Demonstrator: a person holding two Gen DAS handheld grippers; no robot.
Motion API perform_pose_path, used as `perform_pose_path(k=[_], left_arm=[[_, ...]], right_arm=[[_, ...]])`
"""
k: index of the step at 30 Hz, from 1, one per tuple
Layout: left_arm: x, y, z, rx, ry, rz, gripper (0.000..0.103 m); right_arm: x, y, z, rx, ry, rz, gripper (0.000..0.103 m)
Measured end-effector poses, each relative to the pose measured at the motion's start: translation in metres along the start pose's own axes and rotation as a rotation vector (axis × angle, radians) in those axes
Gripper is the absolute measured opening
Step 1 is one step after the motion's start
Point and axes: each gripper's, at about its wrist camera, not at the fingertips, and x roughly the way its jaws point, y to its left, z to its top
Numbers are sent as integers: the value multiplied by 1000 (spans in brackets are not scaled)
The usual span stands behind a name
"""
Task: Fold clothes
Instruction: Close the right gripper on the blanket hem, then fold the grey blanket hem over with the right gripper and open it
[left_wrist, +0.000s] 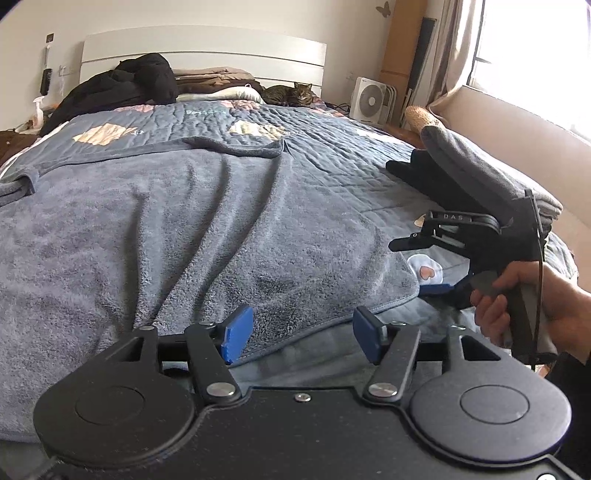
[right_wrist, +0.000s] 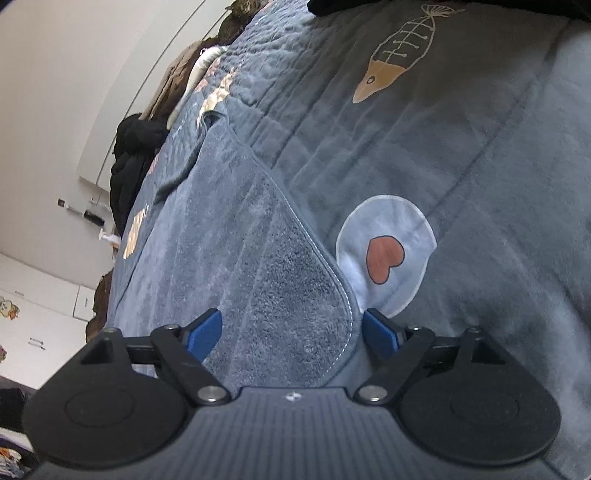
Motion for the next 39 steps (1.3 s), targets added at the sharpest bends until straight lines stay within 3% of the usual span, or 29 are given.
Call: perform_pose_path(k=[1,3,4,16,36,39], left_arm=[[0,0,0,0,1,0,61],[0,0,0,-3,-1,-1,61],[0,0,1,-4,-2,0,61],[0,-1,-1,6,5,9,61],[-5,-6,0,23,-9,-5,61],[-5,-6,1,20,-10,-4,61]], right_arm=[[0,-1,0,5,-3,-6,64],[-1,-4,1,29,-6,-16,14],[-2,-10,2,61,-2,-19,10],[-35,-4,-6,82,-42,-26,9],[-143,4,-4,104,-234,36,8],[-162,1,-7,96,-286,0,0]])
